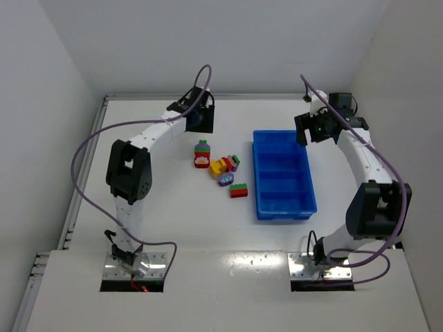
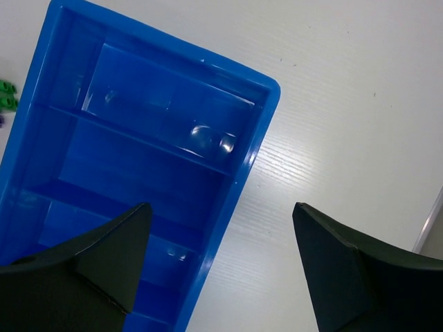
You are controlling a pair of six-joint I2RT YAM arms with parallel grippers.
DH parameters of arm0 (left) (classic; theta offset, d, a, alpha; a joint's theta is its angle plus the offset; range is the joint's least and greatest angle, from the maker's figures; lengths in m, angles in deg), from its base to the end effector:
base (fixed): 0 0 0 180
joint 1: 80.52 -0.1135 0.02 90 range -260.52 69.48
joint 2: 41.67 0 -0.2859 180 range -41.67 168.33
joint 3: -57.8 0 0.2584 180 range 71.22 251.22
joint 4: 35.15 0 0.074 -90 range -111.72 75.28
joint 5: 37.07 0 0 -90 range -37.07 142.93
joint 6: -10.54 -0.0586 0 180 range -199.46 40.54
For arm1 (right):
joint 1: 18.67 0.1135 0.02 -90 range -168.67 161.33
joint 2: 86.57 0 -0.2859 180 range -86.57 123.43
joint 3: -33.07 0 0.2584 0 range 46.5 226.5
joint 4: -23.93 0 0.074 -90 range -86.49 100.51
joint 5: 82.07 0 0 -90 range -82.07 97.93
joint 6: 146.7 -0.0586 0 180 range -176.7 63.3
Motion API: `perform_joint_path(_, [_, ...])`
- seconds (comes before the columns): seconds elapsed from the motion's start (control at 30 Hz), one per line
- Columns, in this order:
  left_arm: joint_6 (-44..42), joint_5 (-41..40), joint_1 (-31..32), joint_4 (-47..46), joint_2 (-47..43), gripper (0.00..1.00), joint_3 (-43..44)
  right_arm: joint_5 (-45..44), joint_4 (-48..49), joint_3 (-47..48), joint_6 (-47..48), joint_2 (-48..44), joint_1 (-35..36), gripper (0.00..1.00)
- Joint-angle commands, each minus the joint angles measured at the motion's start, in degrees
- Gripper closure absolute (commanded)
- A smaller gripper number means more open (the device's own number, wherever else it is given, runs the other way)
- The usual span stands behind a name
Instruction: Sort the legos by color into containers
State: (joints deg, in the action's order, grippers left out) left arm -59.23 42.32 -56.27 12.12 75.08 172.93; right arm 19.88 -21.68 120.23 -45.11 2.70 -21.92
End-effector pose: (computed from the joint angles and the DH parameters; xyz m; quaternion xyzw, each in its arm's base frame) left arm 0.4544 -0.1929 0.2623 0.0003 0.9329 -0.0522 0.3564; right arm 0.3630 -0.0085 0.2927 -0.1049 0.9224 0.0500 0.3682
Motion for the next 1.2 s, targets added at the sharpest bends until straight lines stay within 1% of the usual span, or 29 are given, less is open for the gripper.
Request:
perform_joint_path(0.0, [5.34,-0.73,1.41,1.93,1.81,0.35,1.82,-0.69,1.16,-0.35,0.36,-2.00,-0.36,0.17])
perform_joint_path(0.13, [6.49,-0.11,1.41,1.93,3.66,0.35,0.77,-1.22,1.16,-0.87,0.36,-2.00,-0.36,0.17])
perform_joint_path(0.17, [6.49,-0.98,1.41,1.93,4.18,0.35,0.77,-1.22,1.16,-0.87,0.36,-2.00,-0.36,0.17])
perform_joint_path(0.4, [5.96,-1.61,1.41,1.93,8.66,0.35,3.84,-1.22,1.16,-1.49,0.36,-2.53,-0.36,0.17])
perform_joint_path(1.0, [5.44,-0.99,-1.22,1.93,14.47,0.35,7.36,-1.75,1.16,-0.35,0.36,0.28,-0.36,0.17])
perform_joint_path(1.1, [4.91,-0.46,-1.22,1.93,15.08,0.37,7.97,-1.75,1.16,-0.35,0.36,0.81,-0.36,0.17])
perform_joint_path(1.17, [4.38,0.06,-1.22,1.93,15.78,0.40,8.50,-1.75,1.16,-0.35,0.36,0.81,-0.36,0.17])
